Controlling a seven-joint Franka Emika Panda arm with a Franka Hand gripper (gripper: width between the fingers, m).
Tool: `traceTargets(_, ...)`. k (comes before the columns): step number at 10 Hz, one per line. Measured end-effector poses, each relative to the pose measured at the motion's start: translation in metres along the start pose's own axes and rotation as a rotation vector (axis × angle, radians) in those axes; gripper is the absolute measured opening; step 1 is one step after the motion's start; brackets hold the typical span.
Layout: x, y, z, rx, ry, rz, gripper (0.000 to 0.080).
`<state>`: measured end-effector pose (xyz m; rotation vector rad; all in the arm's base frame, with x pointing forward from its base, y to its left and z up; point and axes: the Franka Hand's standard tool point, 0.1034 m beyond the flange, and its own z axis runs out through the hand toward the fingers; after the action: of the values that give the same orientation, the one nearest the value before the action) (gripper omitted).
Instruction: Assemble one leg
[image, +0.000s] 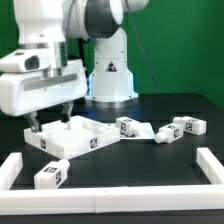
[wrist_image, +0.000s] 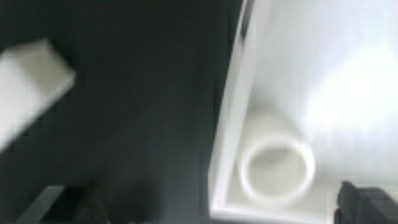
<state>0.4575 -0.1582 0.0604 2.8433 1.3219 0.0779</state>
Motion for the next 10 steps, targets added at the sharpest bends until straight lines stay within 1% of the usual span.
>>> traceTargets(1,-0.019,0.003,0.010,-0.024,-0.010,0.043,0.0650)
traceTargets(2,-0.033,0.003,0.024,-0.027,-0.023,0.064,0.0650)
traceTargets(3,-0.038,0.000,0.039,-0.003,-0.034,0.072,0.0650)
traceTargets(4,-0.034,-0.003,0.046,0.014,-0.036,0.093,0.0650)
traceTargets(6,-0.018,-0.016,0.052,0.032,-0.032,0.121,0.0650)
traceTargets(7,-0.015,-0.019,0.052,0.037,-0.031,0.125,0.0650)
traceTargets(8,-0.016,-0.018,0.053,0.037,-0.031,0.128,0.0540)
traceTargets(9,-0.016,-0.018,0.053,0.037,-0.031,0.129,0.0383)
traceTargets(10,-0.016,-0.018,0.053,0.037,-0.031,0.129,0.0383)
